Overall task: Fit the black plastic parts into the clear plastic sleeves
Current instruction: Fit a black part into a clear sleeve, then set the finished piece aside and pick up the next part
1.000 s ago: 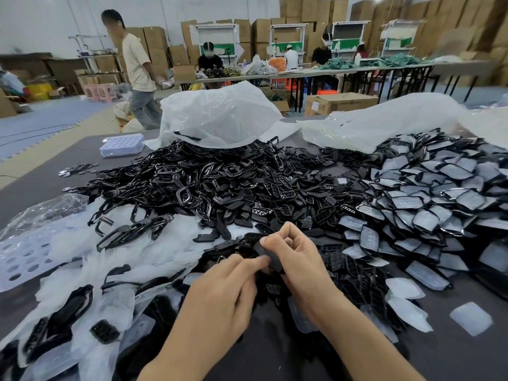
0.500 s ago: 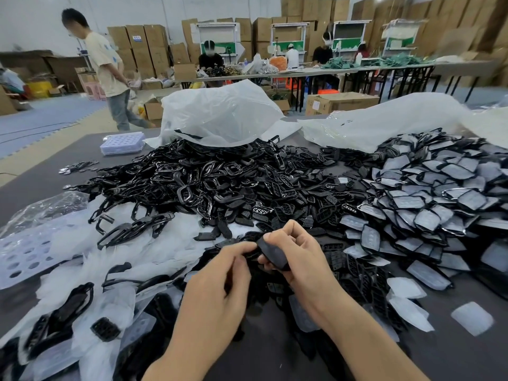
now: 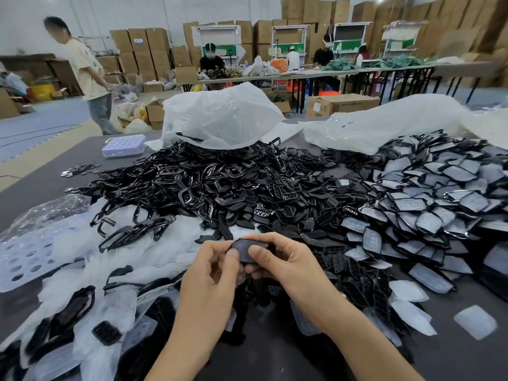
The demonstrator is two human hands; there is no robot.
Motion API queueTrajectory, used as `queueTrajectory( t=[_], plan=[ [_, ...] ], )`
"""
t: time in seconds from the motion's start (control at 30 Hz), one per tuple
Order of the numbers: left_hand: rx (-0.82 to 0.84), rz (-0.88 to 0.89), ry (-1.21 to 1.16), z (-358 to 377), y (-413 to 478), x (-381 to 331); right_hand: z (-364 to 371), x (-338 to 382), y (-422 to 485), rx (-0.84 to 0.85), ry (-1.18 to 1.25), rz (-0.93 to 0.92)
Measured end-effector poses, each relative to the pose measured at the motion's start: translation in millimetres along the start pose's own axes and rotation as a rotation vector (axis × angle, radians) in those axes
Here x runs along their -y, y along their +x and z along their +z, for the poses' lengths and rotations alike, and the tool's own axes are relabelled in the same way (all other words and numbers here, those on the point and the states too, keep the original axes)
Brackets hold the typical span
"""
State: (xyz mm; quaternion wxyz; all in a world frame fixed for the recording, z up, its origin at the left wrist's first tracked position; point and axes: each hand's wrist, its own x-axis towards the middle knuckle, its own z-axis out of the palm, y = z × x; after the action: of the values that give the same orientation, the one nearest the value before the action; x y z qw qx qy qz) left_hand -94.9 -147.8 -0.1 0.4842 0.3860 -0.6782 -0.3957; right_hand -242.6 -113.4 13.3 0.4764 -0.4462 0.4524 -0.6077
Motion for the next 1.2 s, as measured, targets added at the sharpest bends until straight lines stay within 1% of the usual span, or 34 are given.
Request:
queueTrajectory(
  t=[0.27,0.43,0.5,0.57,0.6,0.67,0.73,0.8,0.87,0.9,0.97,1.0,1.07,1.13,1.17,1.2],
  plan=[
    [0.011,0.023,0.049,-1,-2,1,-3,-3,1,-0.047,0.012,0.043],
    [0.001,0.048,0.091,-3,-3,4,-9,-3,-1,-0.008,-0.194,0.056],
    [0.01,0.05,0.087,-3,-2,5,-13,-3,0,-0.025,-0.255,0.058],
    [0.037,0.076,0.132,-4,-2,7,-22,2,3,-0.146,-0.279,0.008],
    [0.057,0.09,0.17,-4,-3,7,-31,7,5,-0.251,-0.263,-0.041],
    [0.105,0.105,0.258,-5,-4,8,-56,18,5,-0.53,-0.144,-0.168],
    [0.157,0.121,0.359,-6,-6,8,-83,29,2,-0.786,0.059,-0.3],
    [0.218,0.155,0.478,-5,-7,8,-102,35,-2,-0.931,0.196,-0.366],
    [0.279,0.239,0.636,-3,-8,7,-106,34,-3,-0.982,0.175,-0.356],
    [0.294,0.286,0.715,-2,-9,7,-103,33,-3,-0.97,0.115,-0.332],
    [0.295,0.336,0.838,0,-9,7,-87,25,0,-0.857,-0.099,-0.285],
    [0.281,0.335,0.896,0,-9,9,-76,19,2,-0.763,-0.252,-0.267],
    [0.247,0.282,0.992,0,-6,11,-55,6,4,-0.515,-0.582,-0.236],
    [0.21,0.262,1.035,0,-1,15,-40,-11,5,-0.253,-0.986,-0.18],
    [0.193,0.272,1.036,0,0,16,-35,-19,6,-0.148,-1.181,-0.143],
    [0.184,0.286,1.029,-1,2,16,-32,-24,6,-0.086,-1.314,-0.115]
  ],
)
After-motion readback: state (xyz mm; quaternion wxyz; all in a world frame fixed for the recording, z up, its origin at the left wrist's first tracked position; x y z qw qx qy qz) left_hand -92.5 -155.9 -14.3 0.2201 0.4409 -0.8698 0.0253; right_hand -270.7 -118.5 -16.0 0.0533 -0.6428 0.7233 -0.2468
